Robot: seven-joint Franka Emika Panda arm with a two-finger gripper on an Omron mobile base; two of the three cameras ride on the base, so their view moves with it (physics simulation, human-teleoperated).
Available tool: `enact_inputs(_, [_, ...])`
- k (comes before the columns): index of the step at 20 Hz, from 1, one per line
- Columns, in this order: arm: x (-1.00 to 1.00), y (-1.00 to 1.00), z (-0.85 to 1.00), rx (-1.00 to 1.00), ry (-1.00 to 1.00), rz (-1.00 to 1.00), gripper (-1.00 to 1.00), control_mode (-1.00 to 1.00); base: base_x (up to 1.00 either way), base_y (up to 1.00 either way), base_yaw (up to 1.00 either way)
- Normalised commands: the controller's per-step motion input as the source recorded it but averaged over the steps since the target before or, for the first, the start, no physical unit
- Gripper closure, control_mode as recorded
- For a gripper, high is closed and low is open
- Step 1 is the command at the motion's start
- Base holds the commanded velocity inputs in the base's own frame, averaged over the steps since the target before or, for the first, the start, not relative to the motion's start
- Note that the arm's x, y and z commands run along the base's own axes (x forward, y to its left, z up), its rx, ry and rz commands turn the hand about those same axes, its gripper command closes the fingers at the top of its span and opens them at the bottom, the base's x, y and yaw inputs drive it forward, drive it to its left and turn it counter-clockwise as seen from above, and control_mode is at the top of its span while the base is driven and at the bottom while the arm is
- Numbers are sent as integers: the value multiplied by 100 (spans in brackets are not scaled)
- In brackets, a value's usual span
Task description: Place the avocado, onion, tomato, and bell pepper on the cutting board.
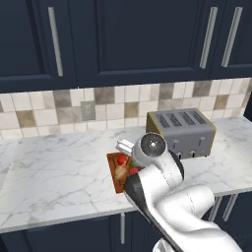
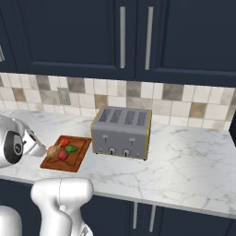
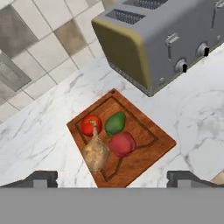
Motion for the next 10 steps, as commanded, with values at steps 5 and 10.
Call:
enact_inputs(5, [-68,1,26,-5,-48,0,-100,-100,0,0,0])
enact_inputs(10, [-58,0,2,-6,-50,0,-100,-100,0,0,0])
